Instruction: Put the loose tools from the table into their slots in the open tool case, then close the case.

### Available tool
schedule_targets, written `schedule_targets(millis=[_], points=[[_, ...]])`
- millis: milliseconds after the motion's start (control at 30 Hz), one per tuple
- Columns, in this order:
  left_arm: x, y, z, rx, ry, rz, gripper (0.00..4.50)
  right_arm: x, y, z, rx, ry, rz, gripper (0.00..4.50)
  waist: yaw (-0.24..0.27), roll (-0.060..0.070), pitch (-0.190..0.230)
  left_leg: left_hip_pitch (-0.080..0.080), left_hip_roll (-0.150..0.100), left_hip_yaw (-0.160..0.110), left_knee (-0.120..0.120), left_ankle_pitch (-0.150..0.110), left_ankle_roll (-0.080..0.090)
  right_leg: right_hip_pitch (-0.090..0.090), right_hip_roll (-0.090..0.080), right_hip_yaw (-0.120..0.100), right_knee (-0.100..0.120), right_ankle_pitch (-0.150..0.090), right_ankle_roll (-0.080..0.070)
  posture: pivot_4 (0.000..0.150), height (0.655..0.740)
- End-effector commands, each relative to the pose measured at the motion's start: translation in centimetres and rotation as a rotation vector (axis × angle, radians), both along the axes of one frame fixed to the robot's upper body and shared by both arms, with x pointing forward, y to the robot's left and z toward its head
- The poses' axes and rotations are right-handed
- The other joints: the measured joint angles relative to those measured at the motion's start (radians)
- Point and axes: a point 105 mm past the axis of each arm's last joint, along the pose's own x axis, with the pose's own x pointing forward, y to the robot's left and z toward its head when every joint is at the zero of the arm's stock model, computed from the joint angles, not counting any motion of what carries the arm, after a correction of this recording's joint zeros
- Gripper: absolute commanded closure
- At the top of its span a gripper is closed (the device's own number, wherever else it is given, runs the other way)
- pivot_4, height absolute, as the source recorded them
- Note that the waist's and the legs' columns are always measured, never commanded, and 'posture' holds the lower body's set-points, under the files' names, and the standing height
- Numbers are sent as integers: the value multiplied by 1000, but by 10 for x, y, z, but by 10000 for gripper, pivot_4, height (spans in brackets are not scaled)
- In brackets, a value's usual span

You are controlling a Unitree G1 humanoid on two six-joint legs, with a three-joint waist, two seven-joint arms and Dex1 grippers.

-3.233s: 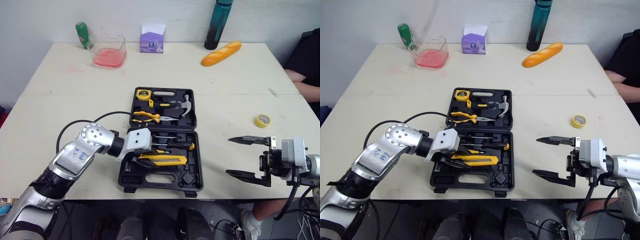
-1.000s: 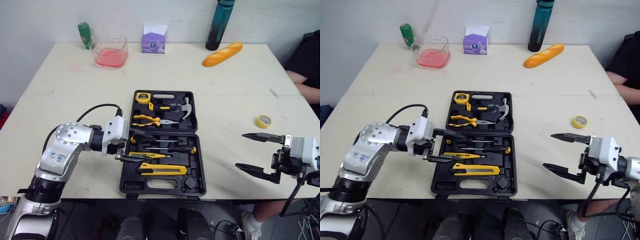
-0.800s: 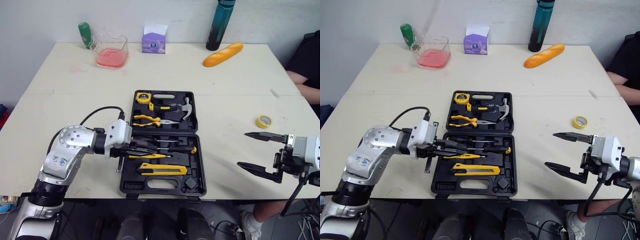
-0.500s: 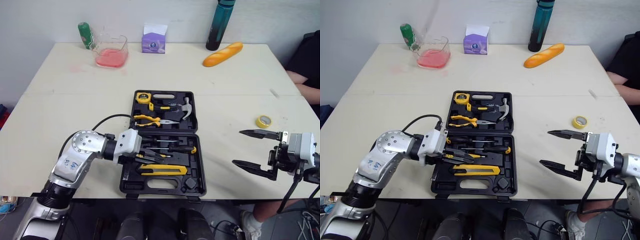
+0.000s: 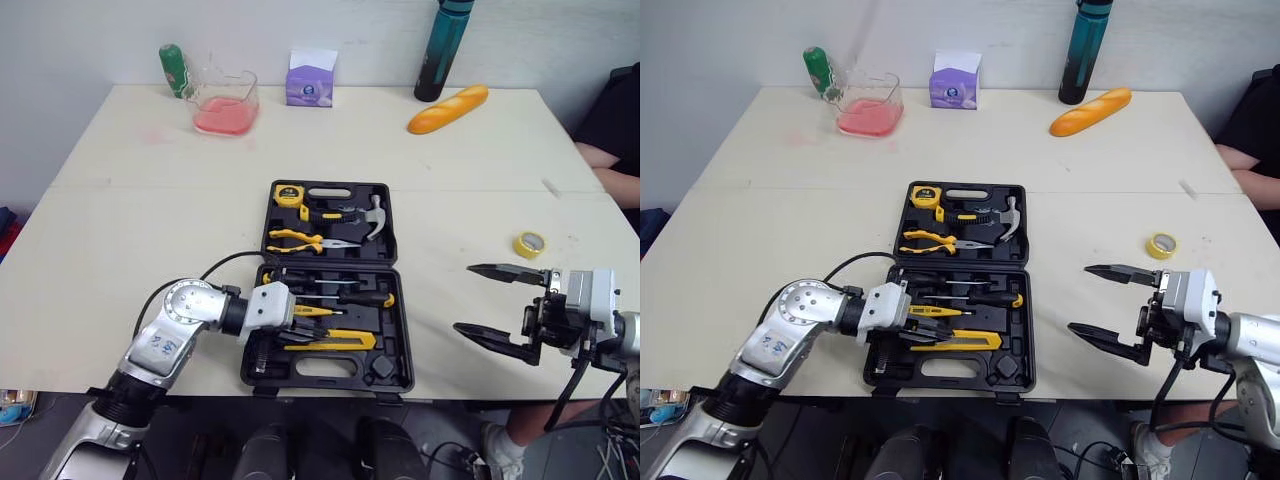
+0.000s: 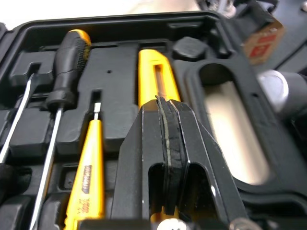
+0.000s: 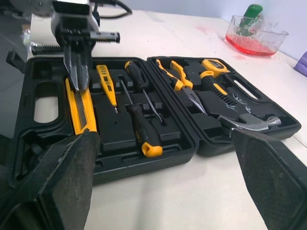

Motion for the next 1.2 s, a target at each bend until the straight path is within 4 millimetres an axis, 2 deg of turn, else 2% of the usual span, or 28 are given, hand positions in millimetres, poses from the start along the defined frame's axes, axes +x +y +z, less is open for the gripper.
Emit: schedule_targets(millis=[33, 300, 467, 700, 767, 967, 1033, 1100, 1133, 1200], points=[[-2, 1, -12, 50, 30, -2, 44786, -1, -6, -6, -14, -11, 4, 0, 0, 0, 0, 0, 0, 0, 0, 0, 0, 0, 0, 0, 0, 0, 0, 1500, 7400], [3, 7, -37, 150, 94, 56, 44786, -2, -15, -15, -17, -18, -35, 0, 1, 0, -1, 3, 0, 0, 0, 0, 0, 2, -1, 0, 0, 0, 0, 1500, 7400], [-4, 11, -58, 271, 99, 27, 44786, -5, -20, -20, -17, -19, -66, 0, 0, 2, -7, 4, 0, 0, 0, -1, 0, 3, -1, 0, -1, 0, 0, 1500, 7400], [2, 7, -48, 211, 58, 55, 44786, -3, -23, -20, -17, -28, -82, 0, 0, 7, -12, 6, 0, 0, 0, -1, 0, 6, -2, 0, -1, 0, 0, 1500, 7400], [7, 5, -38, 171, 16, 62, 44786, 0, -23, -19, -17, -30, -89, 0, 0, 7, -12, 6, 0, 0, 0, -1, 0, 6, -2, 0, -1, 0, 0, 1500, 7400], [7, -5, 23, -62, -226, -18, 44786, 6, -37, -8, -29, -51, -154, 0, 0, 7, -12, 4, 0, 0, 0, -1, 0, 3, -4, 0, 0, 0, -1, 1500, 7400], [8, 4, 54, -140, -250, 23, 44786, 6, -54, 0, -45, -62, -220, 0, 0, 6, -11, 3, -1, 0, 0, -1, 1, 2, -4, 0, 0, 0, -1, 1500, 7400], [8, 14, 73, -213, -236, 76, 44786, 6, -64, 4, -70, -66, -259, 0, -1, 6, -11, 2, -1, 0, 0, -1, 1, 1, -4, -1, 0, 0, 0, 1500, 7400], [8, 22, 77, -232, -217, 114, 41811, 5, -70, 5, -82, -67, -280, 0, -1, 6, -11, 2, -1, 0, 0, -1, 1, 1, -4, -1, 0, 0, 0, 1500, 7400], [4, 50, 72, -187, -192, 190, 35606, 5, -89, 13, -75, -73, -361, 0, -8, 6, -11, 3, -1, 0, 0, -1, 1, 2, -4, -1, -1, 0, 0, 1500, 7400]])
